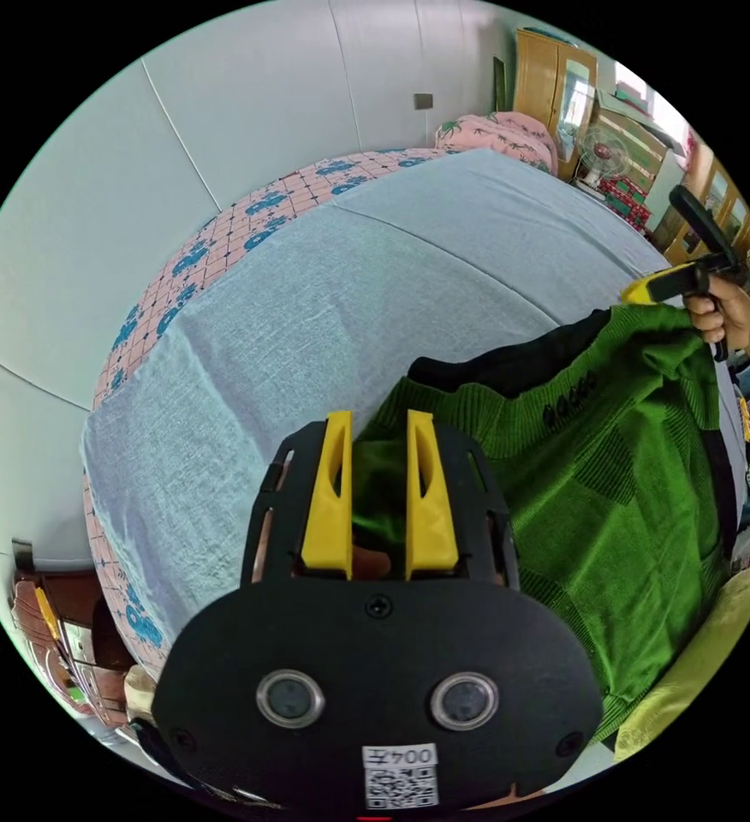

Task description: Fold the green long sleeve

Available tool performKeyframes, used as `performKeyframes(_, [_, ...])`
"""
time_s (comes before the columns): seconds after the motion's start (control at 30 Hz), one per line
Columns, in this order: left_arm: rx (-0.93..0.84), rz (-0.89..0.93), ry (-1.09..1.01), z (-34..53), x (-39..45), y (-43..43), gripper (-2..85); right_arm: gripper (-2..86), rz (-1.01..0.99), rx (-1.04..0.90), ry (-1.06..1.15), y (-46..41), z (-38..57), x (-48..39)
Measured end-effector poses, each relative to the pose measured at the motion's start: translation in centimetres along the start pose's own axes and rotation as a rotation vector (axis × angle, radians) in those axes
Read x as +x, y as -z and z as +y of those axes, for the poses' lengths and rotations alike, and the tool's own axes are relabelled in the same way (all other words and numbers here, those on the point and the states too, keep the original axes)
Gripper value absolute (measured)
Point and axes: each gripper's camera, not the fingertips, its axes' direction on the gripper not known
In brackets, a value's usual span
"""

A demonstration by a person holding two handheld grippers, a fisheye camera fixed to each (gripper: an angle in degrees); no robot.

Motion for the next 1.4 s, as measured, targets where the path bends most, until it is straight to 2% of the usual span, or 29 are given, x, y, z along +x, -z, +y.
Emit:
performKeyframes(0.17, [0.040, -0.017, -0.048, 1.1, 0.7, -0.2, 7.3, 10.9, 0.079, -0.082, 0.069, -2.2, 0.8, -2.6])
performKeyframes(0.3, [0.068, -0.008, -0.052, 2.0, 0.4, -0.4, 6.0, 4.2, 0.206, -0.067, 0.162, -3.5, 2.3, -6.0])
performKeyframes(0.43, [0.042, 0.034, 0.001, 2.1, -0.8, -0.1, 3.2, 2.9, 0.321, 0.000, 0.236, -2.9, 2.9, -9.2])
performKeyframes(0.57, [0.287, 0.002, 0.202, 3.4, -3.2, 4.7, 1.9, 2.0, 0.439, 0.163, 0.360, 1.5, 2.6, -13.4])
performKeyframes(0.63, [0.357, -0.031, 0.223, 3.6, -3.6, 6.1, 1.6, 1.9, 0.466, 0.227, 0.398, 2.8, 1.6, -14.1])
performKeyframes(0.73, [0.294, -0.083, 0.163, 2.9, -3.4, 5.0, 1.4, 2.1, 0.461, 0.201, 0.379, 2.3, -1.8, -13.0])
performKeyframes(0.9, [0.060, -0.212, 0.117, 2.0, -3.2, 0.4, 1.3, 3.6, 0.496, 0.046, 0.273, -2.8, -6.3, -9.9])
performKeyframes(1.03, [0.023, -0.223, 0.167, 1.9, -4.0, 0.4, 1.3, 4.9, 0.443, 0.065, 0.182, -1.7, -6.8, -9.4])
performKeyframes(1.13, [0.054, -0.112, 0.258, 2.4, -6.5, 1.7, 1.3, 5.8, 0.443, 0.196, 0.079, 2.0, -5.4, -9.2])
performKeyframes(1.27, [0.201, 0.041, 0.560, 5.8, -12.2, 4.8, 1.3, 8.3, 0.225, 0.313, 0.024, 8.1, -0.1, -9.1])
performKeyframes(1.4, [0.374, 0.252, 0.761, 10.9, -16.1, 7.8, 1.3, 9.9, 0.107, 0.282, 0.044, 10.4, 9.4, -11.2])
